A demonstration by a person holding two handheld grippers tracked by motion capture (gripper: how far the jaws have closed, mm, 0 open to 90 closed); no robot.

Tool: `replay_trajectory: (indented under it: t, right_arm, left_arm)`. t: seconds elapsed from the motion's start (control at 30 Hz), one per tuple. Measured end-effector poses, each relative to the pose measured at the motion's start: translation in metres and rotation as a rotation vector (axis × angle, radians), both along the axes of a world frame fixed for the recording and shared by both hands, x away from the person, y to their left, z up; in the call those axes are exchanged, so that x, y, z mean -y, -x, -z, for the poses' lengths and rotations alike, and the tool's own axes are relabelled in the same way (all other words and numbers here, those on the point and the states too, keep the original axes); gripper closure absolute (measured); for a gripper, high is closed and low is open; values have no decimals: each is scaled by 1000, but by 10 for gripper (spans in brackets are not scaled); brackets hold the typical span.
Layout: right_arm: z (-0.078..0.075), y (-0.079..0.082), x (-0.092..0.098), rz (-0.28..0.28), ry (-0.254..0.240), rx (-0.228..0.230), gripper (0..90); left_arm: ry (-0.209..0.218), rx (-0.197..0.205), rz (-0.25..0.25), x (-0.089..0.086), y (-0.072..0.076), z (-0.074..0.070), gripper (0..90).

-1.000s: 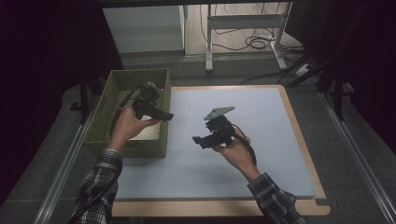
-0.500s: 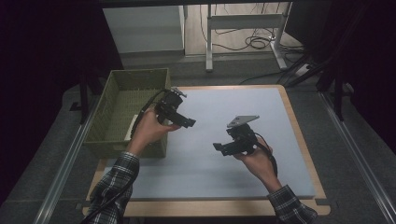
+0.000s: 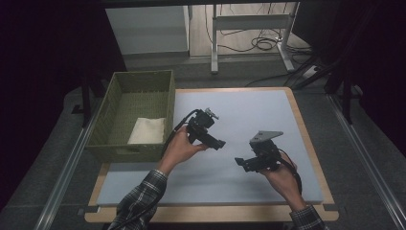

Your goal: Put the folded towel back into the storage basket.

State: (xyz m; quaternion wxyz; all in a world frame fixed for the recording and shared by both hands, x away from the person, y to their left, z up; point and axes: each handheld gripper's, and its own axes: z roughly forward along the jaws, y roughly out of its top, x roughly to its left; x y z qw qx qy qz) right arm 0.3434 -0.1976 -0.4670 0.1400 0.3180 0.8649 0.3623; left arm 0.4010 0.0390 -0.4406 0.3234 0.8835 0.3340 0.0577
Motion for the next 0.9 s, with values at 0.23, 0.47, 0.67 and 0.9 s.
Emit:
replay_trajectory:
  t: [0.23, 0.47, 0.67, 0.9]
  right_arm:
    - [18, 7, 17, 29, 14, -6, 135]
    - [43, 16, 32, 62, 6, -25, 125]
    - [58, 20, 37, 85, 25, -27, 122]
    - [67, 23, 37, 73, 27, 21, 91]
  left_arm:
    - [39, -6, 26, 11, 13, 33, 27]
    - [62, -8, 13, 3, 33, 75, 24]
    - [36, 59, -8, -7, 51, 97, 17]
    - [27, 125, -4, -6, 57, 104, 0]
